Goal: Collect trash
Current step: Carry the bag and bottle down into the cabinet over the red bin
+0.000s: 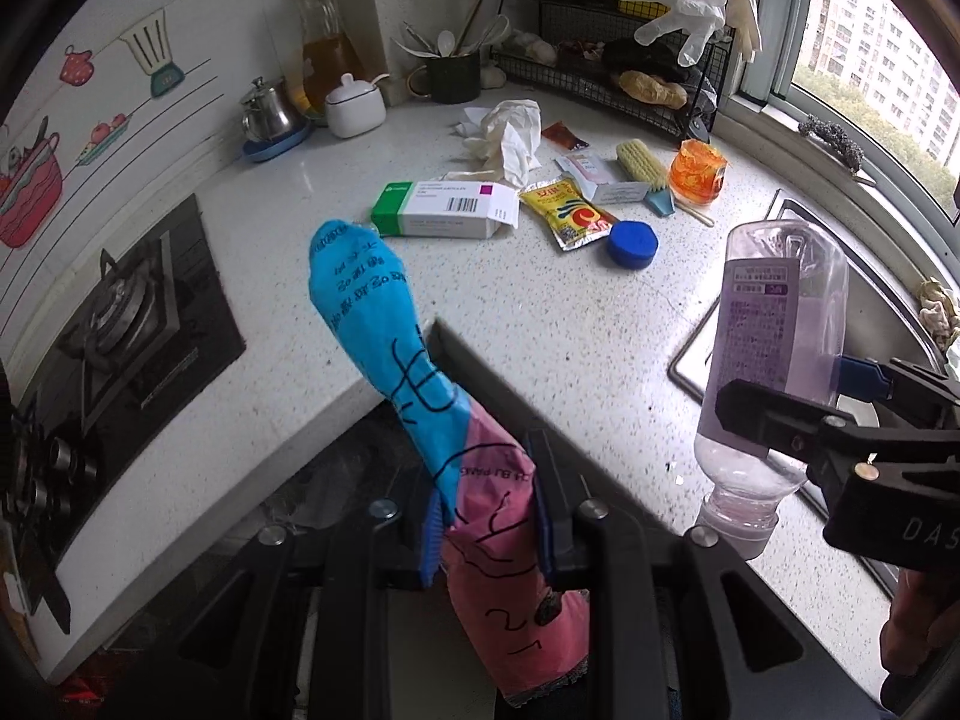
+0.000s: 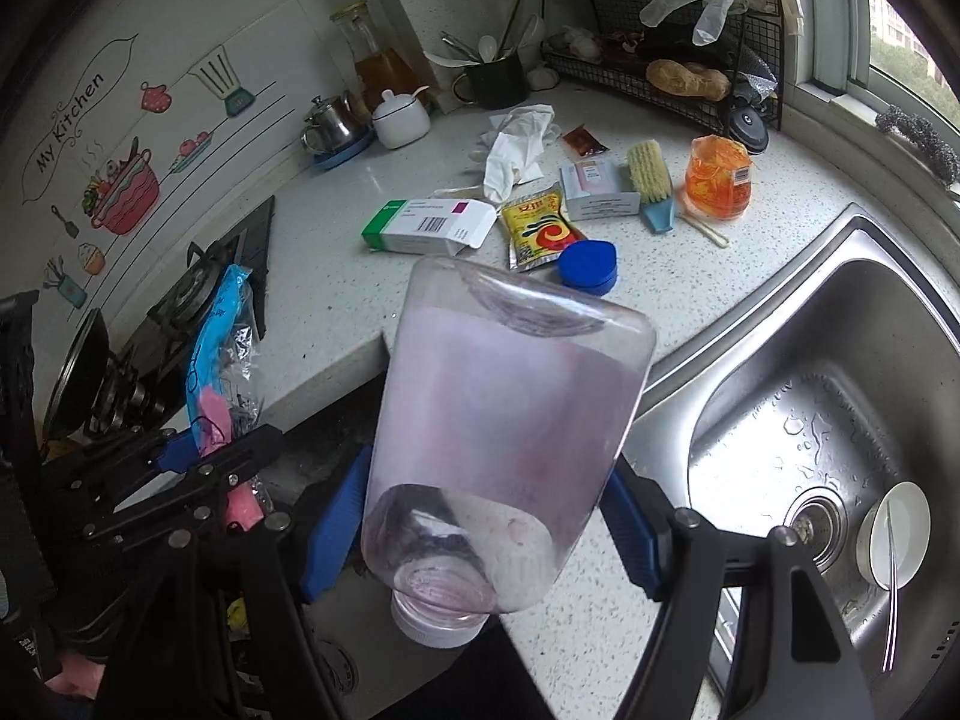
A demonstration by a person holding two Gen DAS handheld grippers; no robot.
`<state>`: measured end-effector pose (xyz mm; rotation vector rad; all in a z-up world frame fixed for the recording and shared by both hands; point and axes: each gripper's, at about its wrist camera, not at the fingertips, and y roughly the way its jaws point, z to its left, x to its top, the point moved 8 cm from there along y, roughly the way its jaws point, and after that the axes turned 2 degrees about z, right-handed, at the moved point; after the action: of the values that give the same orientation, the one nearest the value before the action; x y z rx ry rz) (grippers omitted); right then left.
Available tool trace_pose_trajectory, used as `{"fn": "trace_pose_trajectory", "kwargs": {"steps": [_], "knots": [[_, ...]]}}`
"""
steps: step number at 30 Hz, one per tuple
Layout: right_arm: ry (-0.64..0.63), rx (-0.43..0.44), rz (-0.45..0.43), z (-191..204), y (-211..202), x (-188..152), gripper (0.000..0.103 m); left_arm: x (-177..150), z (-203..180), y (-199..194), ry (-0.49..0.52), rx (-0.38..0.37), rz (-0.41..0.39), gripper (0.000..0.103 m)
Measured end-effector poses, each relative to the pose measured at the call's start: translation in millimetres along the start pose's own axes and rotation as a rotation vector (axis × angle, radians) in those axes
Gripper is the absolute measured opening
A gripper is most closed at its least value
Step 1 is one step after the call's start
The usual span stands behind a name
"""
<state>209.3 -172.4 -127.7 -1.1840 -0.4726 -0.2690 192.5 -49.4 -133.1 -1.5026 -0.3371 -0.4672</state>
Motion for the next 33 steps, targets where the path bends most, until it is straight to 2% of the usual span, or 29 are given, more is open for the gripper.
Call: {"fn": "trace_pose_trajectory", "kwargs": {"steps": [8, 17, 25, 33], "knots": [[-0.070, 0.040, 0.028, 35.7, 6.0, -41.9, 0.070, -60.9, 22.1, -13.7, -0.061, 0.042, 0.033, 0.022], [-0.122, 0.023, 0.057, 54.7, 32.5, -83.6, 0.070, -109.0, 38.8, 11.4, -0.116, 0.013, 0.107, 0.022], [-0.133, -0.015, 0.066, 63.0, 82.2, -121.6, 0.071, -153.6, 52.2, 73.4, -0.067, -0.027, 0.178, 0.022], [-0.095, -0.064, 0.048, 48.1, 153.3, -163.9, 0.071, -184.5, 64.4, 166.4, -0.017, -0.080, 0.219, 0.022]]}}
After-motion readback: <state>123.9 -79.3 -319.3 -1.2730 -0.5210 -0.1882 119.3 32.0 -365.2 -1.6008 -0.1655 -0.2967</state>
